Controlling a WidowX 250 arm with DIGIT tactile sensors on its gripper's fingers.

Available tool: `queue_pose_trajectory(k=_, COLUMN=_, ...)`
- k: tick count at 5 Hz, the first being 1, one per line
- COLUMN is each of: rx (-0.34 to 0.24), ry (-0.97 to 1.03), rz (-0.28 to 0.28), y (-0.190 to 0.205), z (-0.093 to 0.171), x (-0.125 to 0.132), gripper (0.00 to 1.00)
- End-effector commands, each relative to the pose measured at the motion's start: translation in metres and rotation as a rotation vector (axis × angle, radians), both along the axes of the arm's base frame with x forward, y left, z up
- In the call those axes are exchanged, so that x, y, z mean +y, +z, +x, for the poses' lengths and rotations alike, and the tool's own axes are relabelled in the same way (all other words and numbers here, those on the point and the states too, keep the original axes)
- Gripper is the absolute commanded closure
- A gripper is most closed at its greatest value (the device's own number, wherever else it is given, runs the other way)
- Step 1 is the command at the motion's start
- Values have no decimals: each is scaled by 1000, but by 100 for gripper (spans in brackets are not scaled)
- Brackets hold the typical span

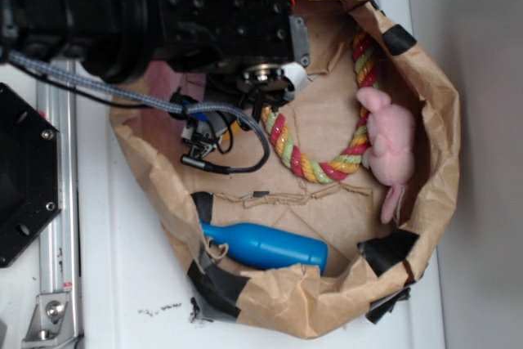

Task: Grab the yellow duck.

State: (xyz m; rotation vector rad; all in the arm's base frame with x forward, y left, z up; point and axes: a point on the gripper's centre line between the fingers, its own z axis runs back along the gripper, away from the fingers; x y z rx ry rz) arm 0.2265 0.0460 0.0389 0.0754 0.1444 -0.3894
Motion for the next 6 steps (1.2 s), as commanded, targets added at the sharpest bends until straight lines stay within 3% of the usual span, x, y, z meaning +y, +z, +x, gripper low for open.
queue_pose_trajectory(k=1, rx=-71, ry=43, rz=28, y=16, z=7, x=10, gripper=0)
queue_pose_trajectory(k=3, rx=-88, ry=47, rz=-5, y=-1, z=18, x=7, gripper=0)
queue_pose_trajectory(k=5, rx=-24, ry=-6, rz=-17, y=-31, z=1, x=-31, gripper=0)
queue_pose_trajectory(k=6, rx=-20, ry=-27, rz=-16, y=-33, z=-6, x=-43, gripper=0)
